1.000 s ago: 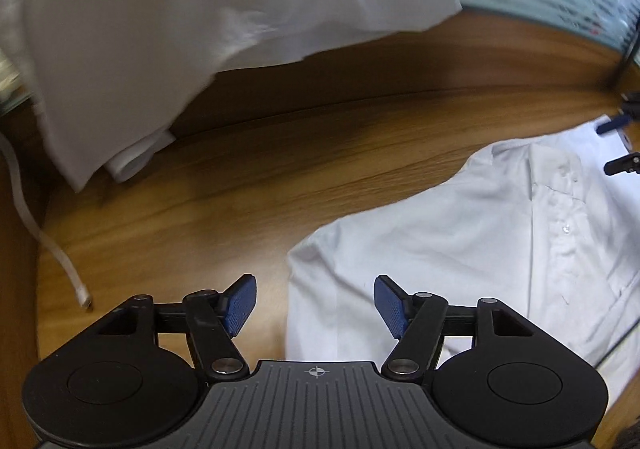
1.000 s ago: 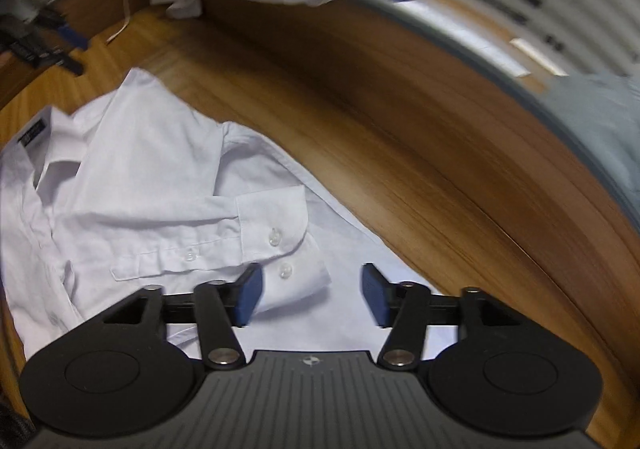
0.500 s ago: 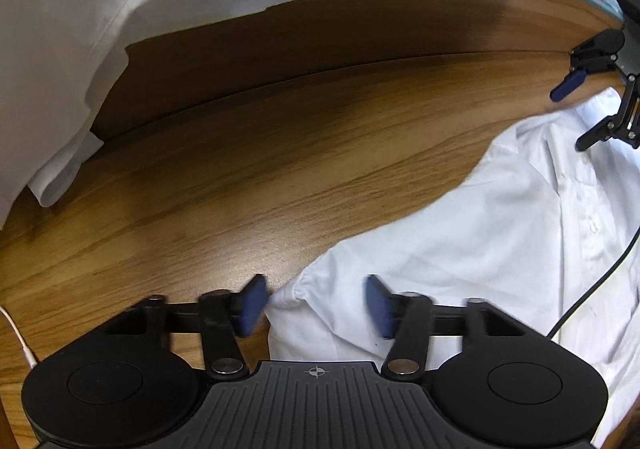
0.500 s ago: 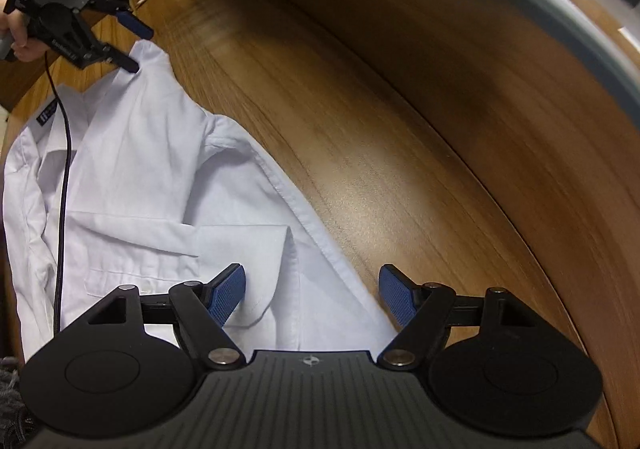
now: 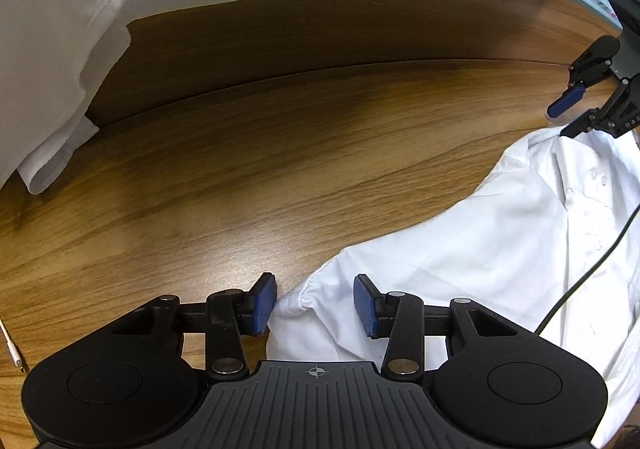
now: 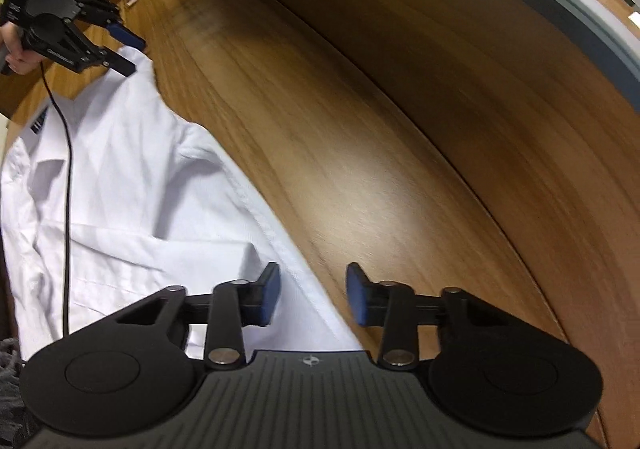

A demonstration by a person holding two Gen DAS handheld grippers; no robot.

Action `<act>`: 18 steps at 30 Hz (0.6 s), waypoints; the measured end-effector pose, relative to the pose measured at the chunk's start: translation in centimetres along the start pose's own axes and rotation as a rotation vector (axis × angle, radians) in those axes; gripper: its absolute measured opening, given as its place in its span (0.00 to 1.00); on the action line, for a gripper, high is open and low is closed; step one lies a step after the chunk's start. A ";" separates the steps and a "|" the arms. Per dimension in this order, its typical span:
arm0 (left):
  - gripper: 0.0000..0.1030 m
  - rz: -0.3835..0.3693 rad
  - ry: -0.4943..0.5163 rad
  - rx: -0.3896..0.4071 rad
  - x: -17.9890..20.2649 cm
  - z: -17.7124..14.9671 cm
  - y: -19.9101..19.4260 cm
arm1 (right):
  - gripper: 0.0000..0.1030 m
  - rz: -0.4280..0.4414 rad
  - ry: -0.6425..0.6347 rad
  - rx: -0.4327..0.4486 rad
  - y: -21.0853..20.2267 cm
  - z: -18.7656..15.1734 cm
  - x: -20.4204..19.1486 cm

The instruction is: Fold clothes

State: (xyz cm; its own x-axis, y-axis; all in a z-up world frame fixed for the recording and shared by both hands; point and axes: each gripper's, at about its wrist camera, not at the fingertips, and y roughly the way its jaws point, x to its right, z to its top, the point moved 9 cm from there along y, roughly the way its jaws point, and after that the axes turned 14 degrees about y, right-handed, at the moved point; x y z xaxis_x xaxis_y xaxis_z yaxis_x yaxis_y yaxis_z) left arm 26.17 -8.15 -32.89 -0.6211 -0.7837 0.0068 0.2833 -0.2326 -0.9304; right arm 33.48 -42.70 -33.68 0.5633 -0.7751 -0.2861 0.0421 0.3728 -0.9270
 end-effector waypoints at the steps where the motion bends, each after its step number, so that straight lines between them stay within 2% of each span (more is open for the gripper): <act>1: 0.44 -0.001 -0.004 -0.001 -0.2 0.0 0.0 | 0.39 -0.005 -0.003 -0.003 0.0 -0.2 0.2; 4: 0.44 -0.005 -0.020 -0.001 -0.6 0.1 0.1 | 0.38 -0.021 -0.064 -0.007 0.1 -0.8 -0.2; 5: 0.43 -0.002 -0.021 -0.001 -0.7 0.0 0.1 | 0.31 -0.030 -0.085 -0.006 0.1 -0.9 -0.4; 6: 0.34 -0.004 -0.021 0.001 -0.6 -0.1 0.1 | 0.13 -0.038 -0.101 -0.011 0.2 -0.9 -0.6; 8: 0.21 -0.011 -0.009 0.009 -0.4 0.0 -0.2 | 0.05 -0.054 -0.132 -0.017 0.3 -1.1 -1.1; 9: 0.17 -0.008 -0.004 0.017 -0.3 0.0 -0.5 | 0.03 -0.063 -0.141 -0.013 0.2 -1.2 -1.3; 12: 0.14 0.007 0.018 0.054 -0.1 0.1 -1.7 | 0.02 -0.084 -0.153 0.019 -0.9 -1.5 -1.9; 18: 0.13 0.031 0.030 0.151 0.1 0.0 -5.7 | 0.02 -0.125 -0.179 0.101 -5.3 -2.6 -4.4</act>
State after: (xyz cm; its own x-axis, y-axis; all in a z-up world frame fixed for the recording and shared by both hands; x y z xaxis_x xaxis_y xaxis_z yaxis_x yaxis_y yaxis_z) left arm 24.47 -6.89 -27.57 -0.6315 -0.7747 -0.0339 0.4076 -0.2944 -0.8644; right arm 28.67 -42.61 -28.11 0.6853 -0.7191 -0.1150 0.1982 0.3361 -0.9207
